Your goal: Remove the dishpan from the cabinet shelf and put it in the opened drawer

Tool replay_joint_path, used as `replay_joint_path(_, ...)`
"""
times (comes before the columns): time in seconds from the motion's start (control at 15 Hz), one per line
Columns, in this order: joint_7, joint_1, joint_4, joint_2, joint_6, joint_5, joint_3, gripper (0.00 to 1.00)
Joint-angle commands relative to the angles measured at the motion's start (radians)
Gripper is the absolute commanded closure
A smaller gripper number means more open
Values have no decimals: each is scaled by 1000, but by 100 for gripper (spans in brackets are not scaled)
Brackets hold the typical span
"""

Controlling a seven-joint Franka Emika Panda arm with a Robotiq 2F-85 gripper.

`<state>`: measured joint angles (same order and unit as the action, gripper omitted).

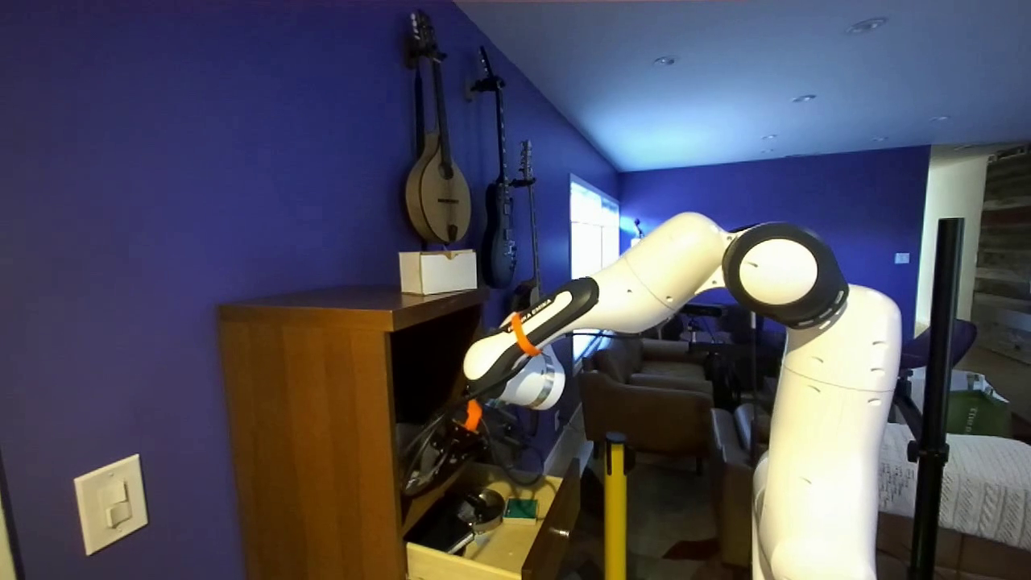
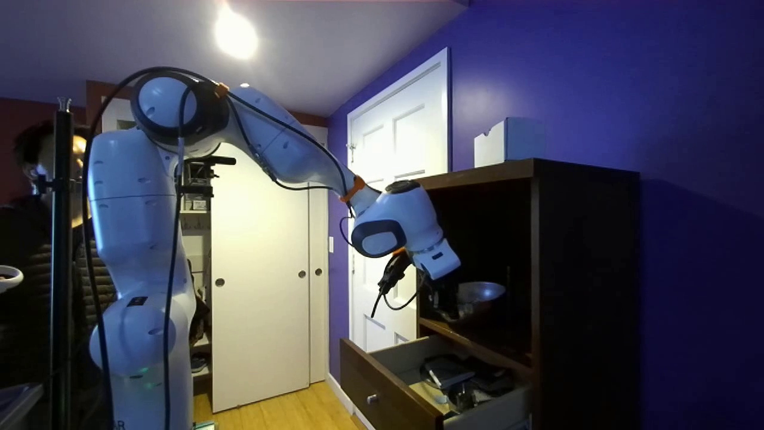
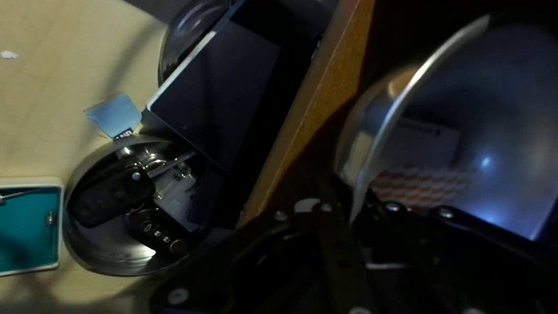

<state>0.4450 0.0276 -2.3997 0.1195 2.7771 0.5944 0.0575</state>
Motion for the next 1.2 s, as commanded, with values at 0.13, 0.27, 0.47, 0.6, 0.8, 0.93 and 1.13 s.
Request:
replay_joint_path(0.13,99,43,18,-20,9,-80,4,99)
replay_joint_path(0.27,133,61,2,0,13,-83,14,99)
replay_joint_path(0.47,102,110,-63,90,-61,-153,47,99)
replay_joint_path(0.6,34,134,-87,156,-171,-180,77,99)
replay_joint_path(0.8,1,189,-121,257,-317,-305,91,99)
replay_joint_path(0.93,-63,209,-137,314,-401,-353,101,99)
replay_joint_path(1.13,-176,197,-149,359,-492,-373,105,99)
